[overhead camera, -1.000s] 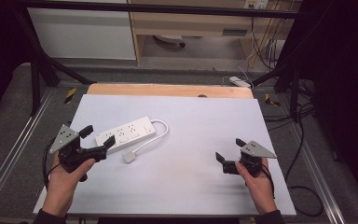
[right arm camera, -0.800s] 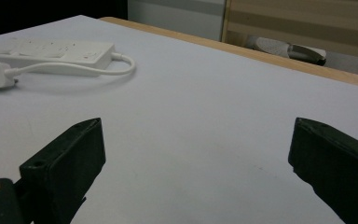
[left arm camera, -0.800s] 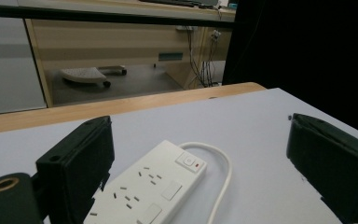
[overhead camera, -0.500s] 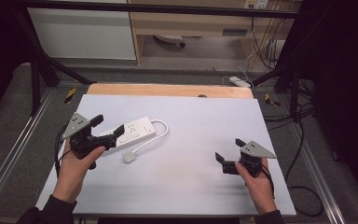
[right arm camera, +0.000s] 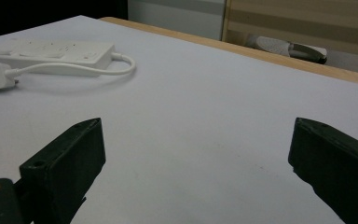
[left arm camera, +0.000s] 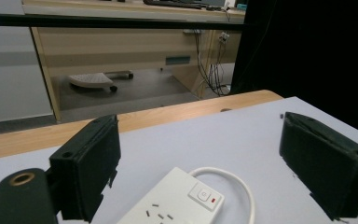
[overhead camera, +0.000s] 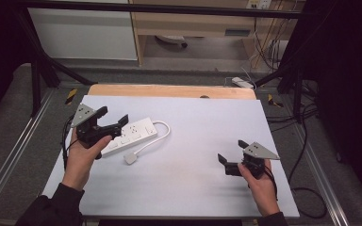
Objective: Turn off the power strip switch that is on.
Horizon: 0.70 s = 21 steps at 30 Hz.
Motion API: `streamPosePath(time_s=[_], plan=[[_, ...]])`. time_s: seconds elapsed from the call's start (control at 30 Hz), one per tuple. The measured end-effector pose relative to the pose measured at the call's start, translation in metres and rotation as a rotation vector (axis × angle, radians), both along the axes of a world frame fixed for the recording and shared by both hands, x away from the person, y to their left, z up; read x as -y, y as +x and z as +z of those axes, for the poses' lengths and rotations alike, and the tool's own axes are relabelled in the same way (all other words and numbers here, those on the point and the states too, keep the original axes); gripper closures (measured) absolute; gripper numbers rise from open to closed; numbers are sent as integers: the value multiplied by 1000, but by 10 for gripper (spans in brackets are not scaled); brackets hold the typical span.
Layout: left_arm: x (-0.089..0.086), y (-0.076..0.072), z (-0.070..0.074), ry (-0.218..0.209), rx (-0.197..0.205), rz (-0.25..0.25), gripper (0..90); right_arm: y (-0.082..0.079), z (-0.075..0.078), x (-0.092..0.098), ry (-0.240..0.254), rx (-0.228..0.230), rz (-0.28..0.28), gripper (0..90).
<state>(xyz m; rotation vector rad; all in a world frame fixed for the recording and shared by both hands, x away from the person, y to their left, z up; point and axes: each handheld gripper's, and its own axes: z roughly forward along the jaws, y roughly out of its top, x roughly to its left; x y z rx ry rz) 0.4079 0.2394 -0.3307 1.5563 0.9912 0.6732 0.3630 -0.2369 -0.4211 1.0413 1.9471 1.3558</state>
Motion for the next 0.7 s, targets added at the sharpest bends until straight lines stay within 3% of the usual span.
streamPosePath(time_s=[0.17,0.5,0.7], plan=[[1,6,-5,26,-5,12,148,0,0,-1,2,-6,-3,42],[-4,13,-18,37,-38,36,185,0,-1,-1,-8,-3,1,40],[-9,18,-28,59,-68,54,277,1,-1,-1,-4,-4,0,40]])
